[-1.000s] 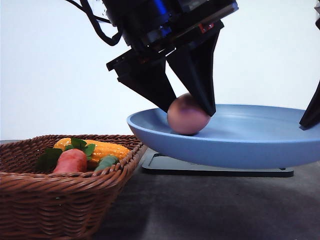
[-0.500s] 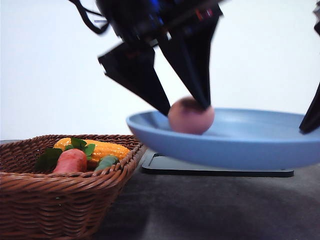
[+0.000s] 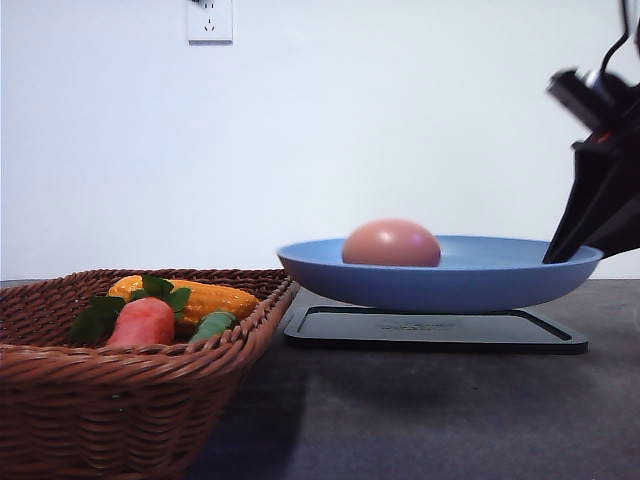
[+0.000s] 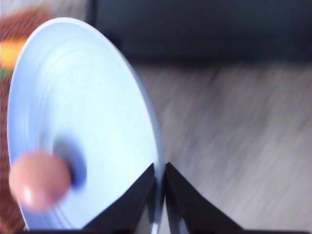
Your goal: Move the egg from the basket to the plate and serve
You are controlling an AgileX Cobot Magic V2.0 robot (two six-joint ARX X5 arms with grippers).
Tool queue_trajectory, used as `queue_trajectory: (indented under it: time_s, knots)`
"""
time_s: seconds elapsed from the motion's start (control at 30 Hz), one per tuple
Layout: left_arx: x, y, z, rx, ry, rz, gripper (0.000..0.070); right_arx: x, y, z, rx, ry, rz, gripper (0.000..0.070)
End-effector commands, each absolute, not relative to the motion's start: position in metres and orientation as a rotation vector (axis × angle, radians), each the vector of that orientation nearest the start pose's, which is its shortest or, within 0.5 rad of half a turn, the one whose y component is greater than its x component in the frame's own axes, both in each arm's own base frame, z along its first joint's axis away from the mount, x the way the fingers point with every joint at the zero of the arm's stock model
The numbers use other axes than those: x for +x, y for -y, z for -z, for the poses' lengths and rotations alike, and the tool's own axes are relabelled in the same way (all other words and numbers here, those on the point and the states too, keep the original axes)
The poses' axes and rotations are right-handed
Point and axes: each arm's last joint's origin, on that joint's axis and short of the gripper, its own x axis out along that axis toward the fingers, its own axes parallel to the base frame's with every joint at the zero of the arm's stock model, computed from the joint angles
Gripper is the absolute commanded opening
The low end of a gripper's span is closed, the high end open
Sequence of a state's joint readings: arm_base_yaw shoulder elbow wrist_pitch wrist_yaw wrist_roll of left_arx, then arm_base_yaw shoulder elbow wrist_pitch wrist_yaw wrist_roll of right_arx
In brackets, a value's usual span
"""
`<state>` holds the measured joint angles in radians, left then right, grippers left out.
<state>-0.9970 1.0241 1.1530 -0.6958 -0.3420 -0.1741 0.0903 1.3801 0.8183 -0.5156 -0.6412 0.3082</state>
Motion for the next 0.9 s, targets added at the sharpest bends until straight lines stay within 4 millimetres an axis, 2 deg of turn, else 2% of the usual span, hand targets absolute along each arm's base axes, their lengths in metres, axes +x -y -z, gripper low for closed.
queue_trajectory:
  time_s: [0.0,0.2,0.4,0.53,0.63,0.7,0.83,0.87]
  knots:
    - [0.109,0.152,-0.381,0.179,-0.448,0.566,0.0393,0.268,-0.038,-0.203,0.551,-1.147,-0.511,0.0]
    - [0.089,0.114,-0.399,0.126,-0.347,0.474,0.0392,0.323,-0.028,-0.19,0.579,-1.145,-0.469,0.0]
    - [0.077,0.093,-0.405,0.097,-0.306,0.428,0.0392,0.368,-0.02,-0.174,0.602,-1.161,-0.433,0.0]
    - [0.074,0.087,-0.407,0.08,-0.289,0.417,0.0392,0.386,-0.016,-0.164,0.61,-1.169,-0.421,0.0]
    - [0.073,0.086,-0.407,0.074,-0.293,0.415,0.0392,0.391,-0.016,-0.16,0.612,-1.172,-0.418,0.0001]
    - [0.073,0.086,-0.406,0.072,-0.303,0.412,0.0392,0.391,-0.015,-0.16,0.612,-1.17,-0.417,0.0038]
    - [0.074,0.088,-0.405,0.076,-0.313,0.41,0.0391,0.391,-0.015,-0.161,0.61,-1.166,-0.42,0.0199]
    - [0.074,0.088,-0.405,0.076,-0.314,0.41,0.039,0.391,-0.015,-0.161,0.61,-1.166,-0.42,0.0214]
